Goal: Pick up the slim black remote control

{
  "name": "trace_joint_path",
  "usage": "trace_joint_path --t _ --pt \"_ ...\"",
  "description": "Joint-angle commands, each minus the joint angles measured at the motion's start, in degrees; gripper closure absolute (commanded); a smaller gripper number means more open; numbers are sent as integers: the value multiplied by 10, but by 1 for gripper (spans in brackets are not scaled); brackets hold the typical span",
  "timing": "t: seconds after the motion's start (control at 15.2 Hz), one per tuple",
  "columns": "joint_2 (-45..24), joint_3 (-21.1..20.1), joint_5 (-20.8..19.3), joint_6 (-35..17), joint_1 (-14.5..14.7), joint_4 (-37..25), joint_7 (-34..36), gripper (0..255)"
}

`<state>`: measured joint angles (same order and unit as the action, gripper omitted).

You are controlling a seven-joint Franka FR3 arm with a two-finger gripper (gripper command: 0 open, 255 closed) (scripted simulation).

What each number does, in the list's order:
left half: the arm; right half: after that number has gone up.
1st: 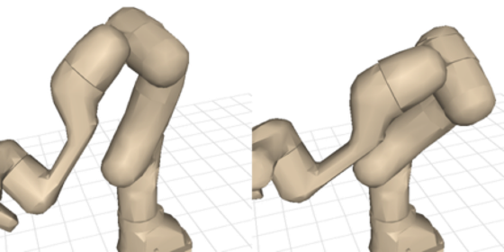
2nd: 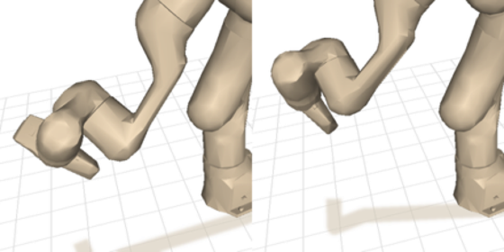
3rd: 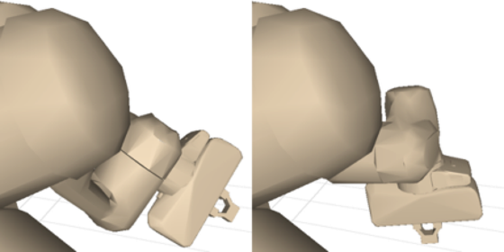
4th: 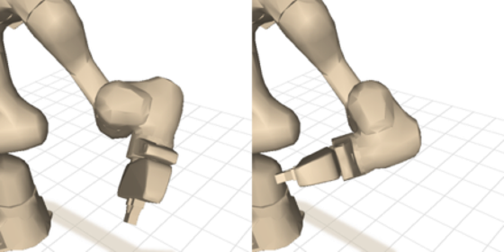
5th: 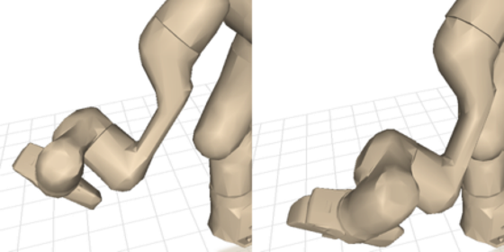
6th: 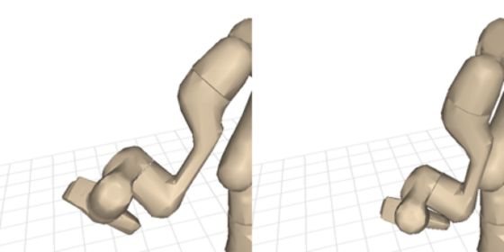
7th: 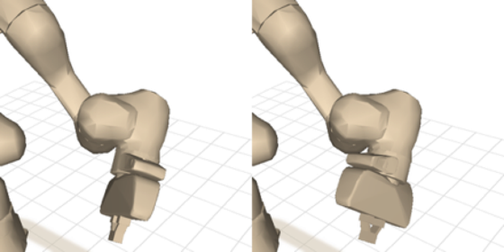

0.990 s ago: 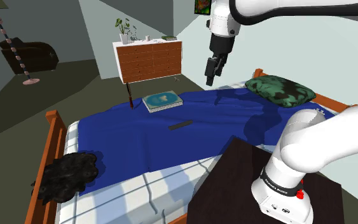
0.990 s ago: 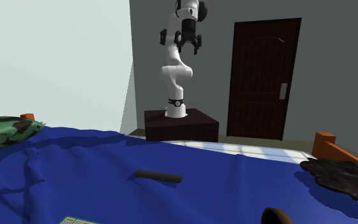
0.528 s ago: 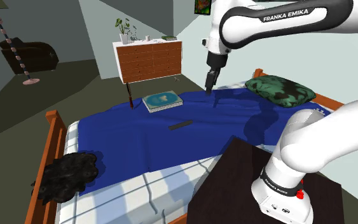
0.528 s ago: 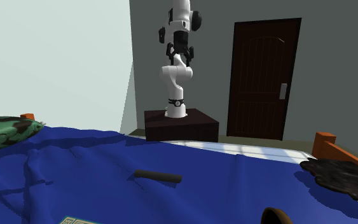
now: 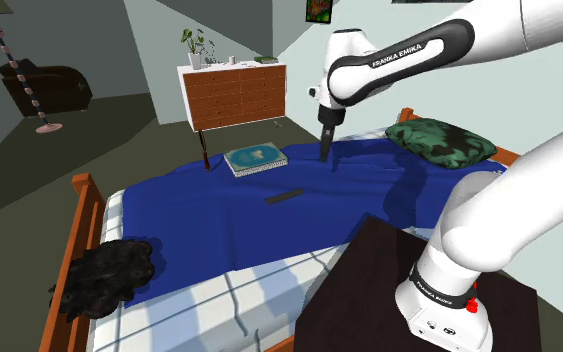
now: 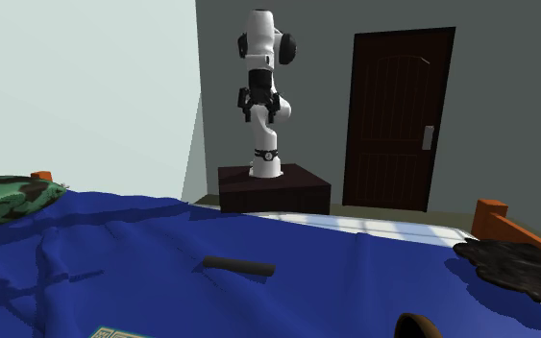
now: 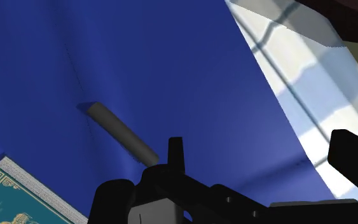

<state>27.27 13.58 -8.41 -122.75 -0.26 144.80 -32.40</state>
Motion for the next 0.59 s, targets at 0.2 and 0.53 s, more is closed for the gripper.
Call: trace_joint_path --t 0.2,0.53 --pt "-106 48 9 -87 12 -18 -97 0" --pt "-228 84 56 -159 27 -60 -210 0"
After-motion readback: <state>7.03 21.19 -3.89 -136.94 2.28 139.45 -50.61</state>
